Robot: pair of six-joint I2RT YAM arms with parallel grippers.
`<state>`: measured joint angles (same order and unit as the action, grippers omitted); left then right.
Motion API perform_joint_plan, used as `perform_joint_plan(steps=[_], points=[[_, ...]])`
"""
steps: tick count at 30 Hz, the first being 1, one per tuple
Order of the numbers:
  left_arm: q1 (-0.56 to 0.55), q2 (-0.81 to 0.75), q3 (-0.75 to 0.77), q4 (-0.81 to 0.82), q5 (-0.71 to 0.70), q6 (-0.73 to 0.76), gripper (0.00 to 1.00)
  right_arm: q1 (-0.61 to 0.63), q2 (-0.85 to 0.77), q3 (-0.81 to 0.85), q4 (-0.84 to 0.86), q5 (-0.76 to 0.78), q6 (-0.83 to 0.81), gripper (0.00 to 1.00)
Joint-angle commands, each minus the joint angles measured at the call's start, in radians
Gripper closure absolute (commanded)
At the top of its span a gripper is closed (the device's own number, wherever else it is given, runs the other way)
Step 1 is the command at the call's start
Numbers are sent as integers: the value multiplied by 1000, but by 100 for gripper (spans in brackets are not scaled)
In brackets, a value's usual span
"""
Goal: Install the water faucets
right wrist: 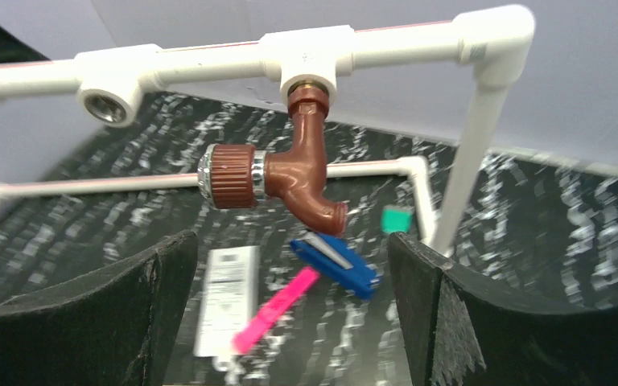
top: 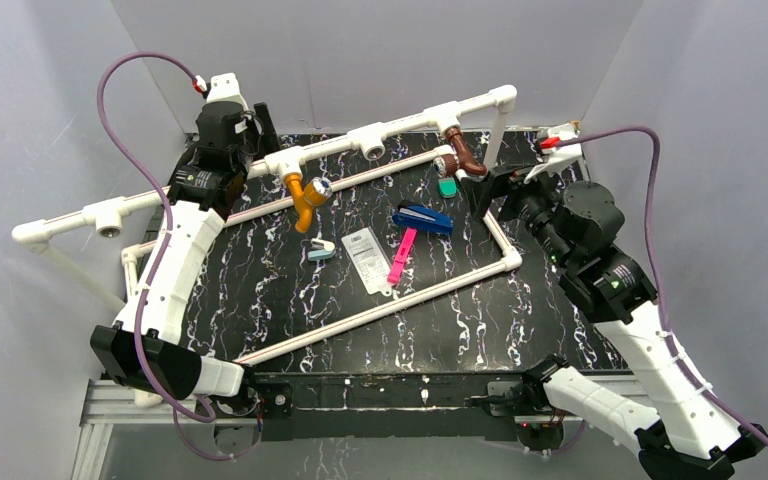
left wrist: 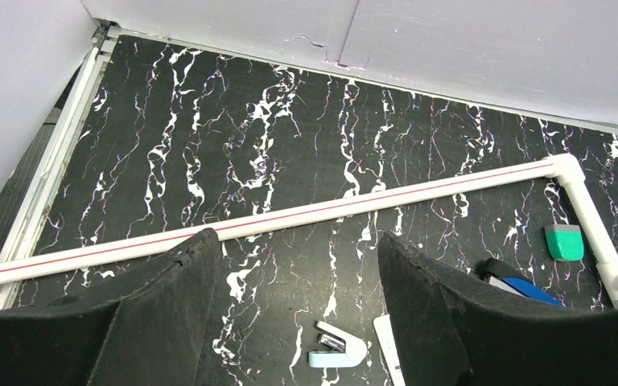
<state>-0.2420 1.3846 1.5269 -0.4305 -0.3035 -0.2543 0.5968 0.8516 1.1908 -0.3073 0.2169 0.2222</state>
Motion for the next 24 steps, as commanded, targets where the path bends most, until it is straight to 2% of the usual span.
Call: perform_joint_plan(steps=[1,5,10,16,24], points=[[-23,19,-49,-209,40,4,30,-3,-10,48,16,-21,-462,5],[-22,19,-43,-209,43,5,30,-3,-26,4,13,-129,-783,3],[-22,19,-39,-211,43,6,30,-3,-50,-93,99,-181,-1095,2],[-22,15,-46,-211,43,6,30,-3,-20,-144,210,-208,-1306,2],[-23,11,-48,-211,43,7,30,-1,60,-166,360,-211,-1460,3]])
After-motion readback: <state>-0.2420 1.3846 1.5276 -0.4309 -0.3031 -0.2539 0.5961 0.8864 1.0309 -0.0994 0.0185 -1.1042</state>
